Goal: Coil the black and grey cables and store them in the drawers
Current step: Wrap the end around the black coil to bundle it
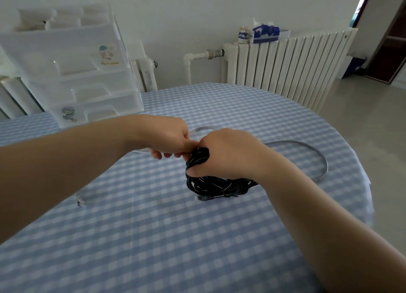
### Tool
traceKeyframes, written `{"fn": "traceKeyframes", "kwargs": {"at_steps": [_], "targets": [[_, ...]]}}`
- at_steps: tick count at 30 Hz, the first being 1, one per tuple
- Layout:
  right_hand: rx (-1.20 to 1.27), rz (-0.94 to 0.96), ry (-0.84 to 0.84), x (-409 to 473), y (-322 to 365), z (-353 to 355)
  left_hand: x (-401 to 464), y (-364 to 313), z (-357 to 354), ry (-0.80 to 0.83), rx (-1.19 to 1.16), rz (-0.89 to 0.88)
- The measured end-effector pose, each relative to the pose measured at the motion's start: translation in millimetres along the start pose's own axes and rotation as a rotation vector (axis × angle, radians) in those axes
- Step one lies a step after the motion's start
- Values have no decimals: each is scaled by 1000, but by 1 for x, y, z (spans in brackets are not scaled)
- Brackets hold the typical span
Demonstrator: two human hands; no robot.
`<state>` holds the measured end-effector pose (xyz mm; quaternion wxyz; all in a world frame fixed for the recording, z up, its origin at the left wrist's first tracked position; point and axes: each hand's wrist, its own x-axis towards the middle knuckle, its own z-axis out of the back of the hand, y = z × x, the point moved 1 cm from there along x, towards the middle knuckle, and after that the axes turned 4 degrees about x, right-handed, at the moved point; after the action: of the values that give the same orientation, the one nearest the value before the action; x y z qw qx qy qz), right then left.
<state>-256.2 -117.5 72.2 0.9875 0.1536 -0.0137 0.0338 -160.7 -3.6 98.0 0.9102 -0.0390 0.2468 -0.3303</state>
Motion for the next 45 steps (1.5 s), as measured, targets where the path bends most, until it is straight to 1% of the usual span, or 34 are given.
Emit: {"fn": "traceKeyframes", "kwargs": {"at_steps": [4, 7, 11, 16, 17, 18, 20, 21, 22, 23, 25, 27, 29, 31, 34, 36, 40, 42, 45], "targets": [[-185, 1, -36, -2, 6, 1, -5, 7, 2, 91, -204, 22], [-291, 24, -61, 0, 12, 0, -7, 11, 3, 120, -343, 19], [-379, 39, -67, -1, 14, 2, -7, 15, 3, 123, -416, 7], [-426, 71, -84, -5, 12, 1, -8, 15, 0, 145, -539, 50], [-430, 73, -83, -6, 12, 0, -9, 13, -2, 119, -522, 49], [-433, 75, -80, -5, 12, 0, -8, 11, -4, 78, -449, 41], [-439, 72, -78, -5, 13, 0, -8, 2, -9, 10, -223, 38], [-438, 69, -80, -4, 13, -1, -7, -1, -11, 1, -148, 55], [-439, 64, -84, -3, 14, -1, -6, -3, -12, 14, -125, 80], [-448, 59, -89, -2, 14, -3, -6, -3, -12, 48, -153, 106], [-473, 56, -106, 1, 15, -5, -9, -2, -10, 135, -284, 146], [-500, 55, -113, 2, 15, -7, -12, -1, -10, 209, -387, 150], [-537, 60, -103, 3, 16, -8, -13, 1, -14, 229, -443, 150], [-567, 71, -89, 4, 16, -10, -13, 3, -19, 214, -510, 153], [-566, 91, -104, 5, 14, -9, -12, 6, -29, 122, -647, 129], [-500, 103, -108, 5, 9, -3, -13, 4, -35, -20, -628, 66], [-284, 72, -37, 4, 1, 11, -17, 0, -41, -362, -188, -91], [-128, 42, 47, 3, -3, 18, -19, 1, -42, -480, -50, -235], [153, 38, 218, 5, -13, 29, -21, 6, -40, -640, 98, -495]]}}
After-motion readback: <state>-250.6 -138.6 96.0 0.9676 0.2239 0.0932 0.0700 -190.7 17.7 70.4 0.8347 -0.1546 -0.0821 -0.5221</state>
